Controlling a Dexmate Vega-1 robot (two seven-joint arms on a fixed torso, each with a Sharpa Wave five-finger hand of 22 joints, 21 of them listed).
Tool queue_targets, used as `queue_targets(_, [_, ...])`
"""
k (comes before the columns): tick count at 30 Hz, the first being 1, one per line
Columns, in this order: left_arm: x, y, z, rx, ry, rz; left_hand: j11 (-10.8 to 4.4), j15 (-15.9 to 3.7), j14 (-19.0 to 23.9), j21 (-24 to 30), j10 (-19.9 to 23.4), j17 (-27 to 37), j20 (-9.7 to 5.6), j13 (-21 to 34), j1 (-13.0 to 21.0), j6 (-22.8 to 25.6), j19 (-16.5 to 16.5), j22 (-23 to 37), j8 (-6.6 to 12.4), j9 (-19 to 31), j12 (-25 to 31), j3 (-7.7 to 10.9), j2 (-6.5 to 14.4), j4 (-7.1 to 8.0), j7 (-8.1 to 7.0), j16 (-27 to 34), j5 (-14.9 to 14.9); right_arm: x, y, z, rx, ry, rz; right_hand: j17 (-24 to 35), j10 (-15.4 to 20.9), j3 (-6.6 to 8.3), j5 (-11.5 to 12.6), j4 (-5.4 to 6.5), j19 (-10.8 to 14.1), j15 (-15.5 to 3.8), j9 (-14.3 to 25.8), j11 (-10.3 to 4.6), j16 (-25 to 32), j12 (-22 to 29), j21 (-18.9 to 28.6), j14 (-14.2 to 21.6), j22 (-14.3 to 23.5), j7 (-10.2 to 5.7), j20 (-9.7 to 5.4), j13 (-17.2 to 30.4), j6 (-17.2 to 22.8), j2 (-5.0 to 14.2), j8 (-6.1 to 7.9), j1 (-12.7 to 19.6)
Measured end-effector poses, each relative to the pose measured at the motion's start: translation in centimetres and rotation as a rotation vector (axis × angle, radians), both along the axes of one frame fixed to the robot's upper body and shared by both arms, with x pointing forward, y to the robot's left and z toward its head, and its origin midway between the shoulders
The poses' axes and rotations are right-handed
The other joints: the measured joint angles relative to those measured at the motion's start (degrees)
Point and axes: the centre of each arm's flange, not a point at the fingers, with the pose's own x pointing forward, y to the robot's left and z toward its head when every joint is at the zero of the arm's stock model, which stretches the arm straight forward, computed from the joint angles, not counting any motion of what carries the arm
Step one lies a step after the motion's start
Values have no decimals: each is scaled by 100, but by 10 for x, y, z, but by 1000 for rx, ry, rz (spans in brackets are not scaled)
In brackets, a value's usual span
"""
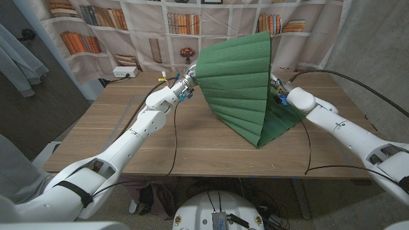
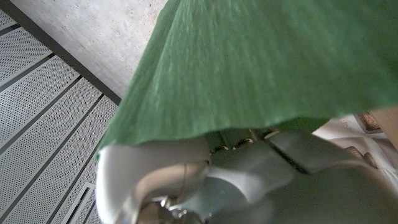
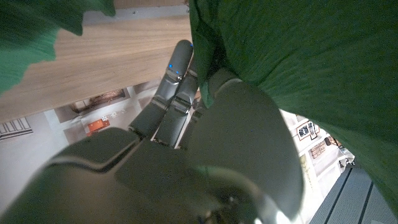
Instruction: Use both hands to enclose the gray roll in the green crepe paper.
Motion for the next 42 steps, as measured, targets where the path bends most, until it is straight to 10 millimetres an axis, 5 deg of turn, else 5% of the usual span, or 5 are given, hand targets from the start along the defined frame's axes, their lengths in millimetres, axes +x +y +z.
queue_targets(22, [-9,17,-2,-67,-15,30,6,0,0,-2,-4,-26,0,20,-29,31,0,1,35,50,-43,0,-29,0,-31,0,20,2,-27,-35,45,94,-88,22,0,0,-3,0,-1,6,-1,0,0,-4,33,6,-27,1,1,-3,-1,6,0,6])
queue_targets(29, [-7,22,-4,-94,-19,70,15,0,0,-2,3,-26,0,-1,-29,30,0,1,35,51,-43,0,-30,0,-31,0,19,-7,-32,-51,71,108,-88,22,13,0,-44,0,-20,6,-1,-8,1,-6,64,6,-27,2,20,-2,-1,6,0,6])
queue_targets(30, [-5,23,-4,-109,-13,86,15,0,0,-2,3,-26,0,-1,-30,30,0,1,35,56,-43,0,-30,0,-31,0,19,-15,-32,-39,75,83,-77,22,18,0,-44,0,-20,6,-1,-13,1,-10,63,6,-27,2,21,-2,-1,5,0,6])
queue_targets(42, [2,28,-9,-162,-10,152,15,0,0,-2,3,-26,10,2,-30,30,-10,1,72,77,-43,1,-30,0,-31,0,18,-39,-30,-44,119,66,-34,23,45,0,-45,0,-20,7,-2,0,-20,-29,85,7,-53,2,20,19,-2,5,0,6])
